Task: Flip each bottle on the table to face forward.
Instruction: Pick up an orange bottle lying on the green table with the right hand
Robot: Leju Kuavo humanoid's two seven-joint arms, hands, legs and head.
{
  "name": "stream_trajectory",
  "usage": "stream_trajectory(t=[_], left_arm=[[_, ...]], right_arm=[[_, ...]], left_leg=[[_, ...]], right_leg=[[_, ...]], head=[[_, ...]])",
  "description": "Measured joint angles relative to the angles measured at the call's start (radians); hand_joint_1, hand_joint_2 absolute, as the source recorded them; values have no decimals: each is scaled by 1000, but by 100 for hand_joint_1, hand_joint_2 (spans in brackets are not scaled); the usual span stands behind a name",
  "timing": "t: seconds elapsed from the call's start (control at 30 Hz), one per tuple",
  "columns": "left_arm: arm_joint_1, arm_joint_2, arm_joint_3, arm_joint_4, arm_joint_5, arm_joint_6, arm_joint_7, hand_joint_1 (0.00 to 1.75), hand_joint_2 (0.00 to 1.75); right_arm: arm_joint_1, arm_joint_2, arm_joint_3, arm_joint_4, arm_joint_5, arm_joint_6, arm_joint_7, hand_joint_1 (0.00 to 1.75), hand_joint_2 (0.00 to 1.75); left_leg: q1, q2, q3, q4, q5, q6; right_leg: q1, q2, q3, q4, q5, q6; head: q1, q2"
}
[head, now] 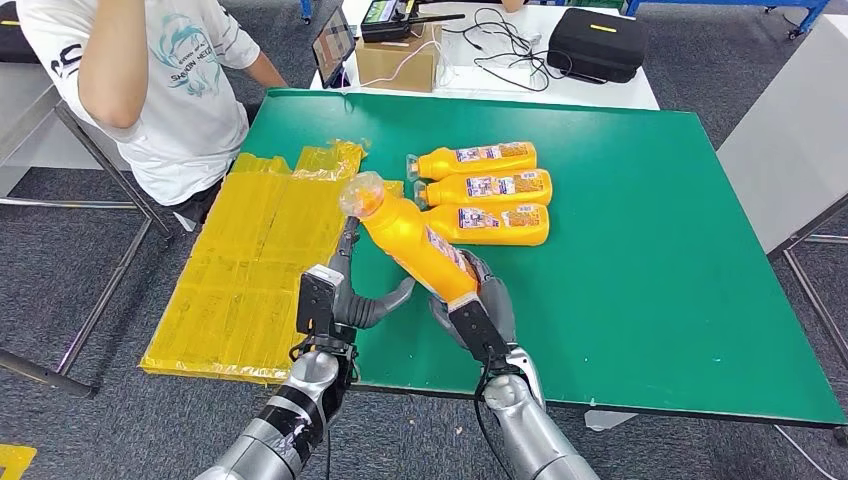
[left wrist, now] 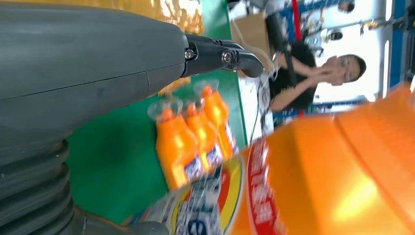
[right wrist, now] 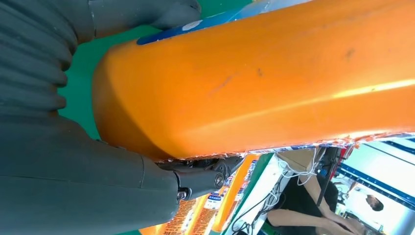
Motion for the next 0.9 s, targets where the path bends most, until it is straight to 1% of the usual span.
stream_trajectory(t=[0.1, 0.17, 0.23, 0.43, 0.53, 0.6, 0.67, 0.9], left_arm=[[-3, 0, 0, 11, 9, -19, 0, 0, 175], [-7, 0, 1, 20, 28, -63, 2, 0, 175], [-13, 0, -1, 32, 57, -153, 13, 0, 175], [-31, 10, -28, 64, 139, -463, 77, 0, 175], [-39, 20, -35, 79, 187, -580, 90, 0, 175], [-43, 28, -36, 87, 218, -641, 95, 0, 175], [-45, 35, -38, 92, 234, -667, 98, 0, 175], [-46, 42, -42, 94, 244, -670, 98, 0, 175]], right_arm=[[-6, 3, 0, 9, 0, -1, -3, 175, 175], [-11, 3, 3, 16, 0, 0, -9, 175, 175], [-19, 3, 10, 25, -1, 6, -20, 175, 175], [-41, 3, 38, 59, -17, 43, -62, 175, 175], [-47, 2, 46, 74, -24, 63, -71, 175, 175], [-49, 1, 55, 86, -24, 73, -78, 175, 175], [-52, 1, 65, 99, -23, 79, -83, 175, 175], [-58, 1, 86, 129, -22, 84, -84, 175, 175]], left_leg=[[0, 0, 0, 0, 0, 0], [0, 0, -1, 0, 0, 0], [0, 0, -1, 0, 0, 0], [0, 0, -1, 0, 0, 0], [0, 0, -1, 0, 0, 0], [0, 0, -1, 0, 0, 0], [0, 0, -1, 0, 0, 0], [0, 0, -1, 0, 0, 0]], right_leg=[[0, 0, 0, 0, 0, 0], [0, 0, 0, 0, 0, 0], [0, 0, -1, 0, 0, 0], [0, 0, -1, 0, 0, 0], [0, 0, -1, 0, 0, 0], [0, 0, -1, 0, 0, 0], [0, 0, -1, 0, 0, 0], [0, 0, -1, 0, 0, 0]], head=[[0, 0], [0, 0], [0, 0], [0, 0], [0, 0], [0, 0], [0, 0], [0, 0]])
